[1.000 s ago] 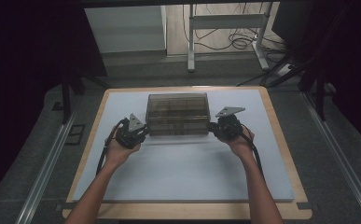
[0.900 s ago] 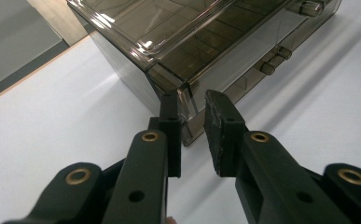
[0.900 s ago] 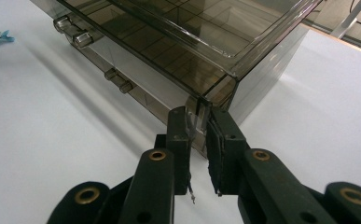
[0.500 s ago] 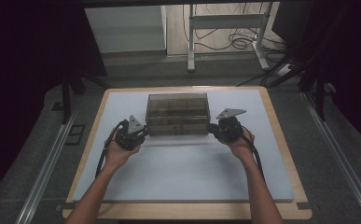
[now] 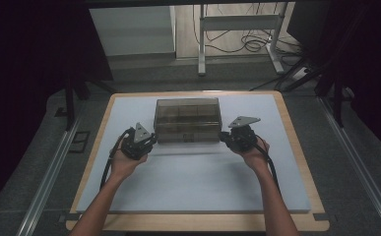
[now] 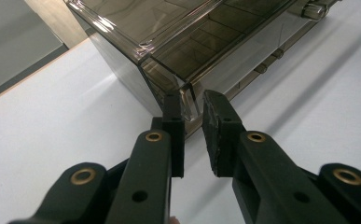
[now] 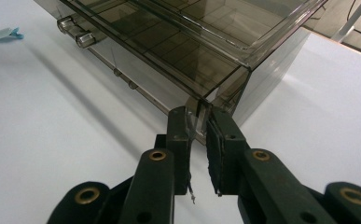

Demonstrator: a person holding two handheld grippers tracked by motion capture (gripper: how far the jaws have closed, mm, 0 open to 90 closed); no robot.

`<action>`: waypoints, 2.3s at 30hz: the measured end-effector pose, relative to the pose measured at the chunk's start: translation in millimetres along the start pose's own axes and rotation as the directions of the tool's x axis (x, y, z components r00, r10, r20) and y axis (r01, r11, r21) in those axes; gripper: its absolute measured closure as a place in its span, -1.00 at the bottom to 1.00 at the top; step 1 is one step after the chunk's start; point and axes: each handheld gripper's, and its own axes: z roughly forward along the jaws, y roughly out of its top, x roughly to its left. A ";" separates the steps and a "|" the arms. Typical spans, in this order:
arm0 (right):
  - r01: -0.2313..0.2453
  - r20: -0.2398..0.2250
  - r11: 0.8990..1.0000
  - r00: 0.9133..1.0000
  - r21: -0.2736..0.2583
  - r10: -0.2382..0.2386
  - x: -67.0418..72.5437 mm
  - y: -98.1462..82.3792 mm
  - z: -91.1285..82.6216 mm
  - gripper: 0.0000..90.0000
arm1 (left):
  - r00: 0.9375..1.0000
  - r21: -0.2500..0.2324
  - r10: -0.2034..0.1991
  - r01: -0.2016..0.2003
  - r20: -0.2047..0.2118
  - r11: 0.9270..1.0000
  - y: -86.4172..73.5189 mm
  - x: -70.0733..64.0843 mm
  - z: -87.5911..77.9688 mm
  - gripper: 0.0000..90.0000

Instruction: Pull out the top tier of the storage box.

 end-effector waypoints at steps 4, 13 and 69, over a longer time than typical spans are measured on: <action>0.005 0.003 1.000 1.000 -0.005 -0.005 0.8 -0.9 -1.0 0.73 | 1.000 0.001 0.011 -0.011 -0.010 1.000 0.0 -2.5 -2.1 0.80; 0.006 0.003 1.000 1.000 -0.015 -0.006 2.9 -3.8 -2.9 0.73 | 1.000 -0.008 0.005 -0.005 -0.005 1.000 -3.0 -4.3 -3.3 0.80; 0.015 -0.002 0.998 1.000 -0.065 -0.016 21.9 -23.1 -20.2 0.75 | 1.000 -0.042 0.016 -0.015 0.009 0.999 -17.0 -19.6 -21.7 0.80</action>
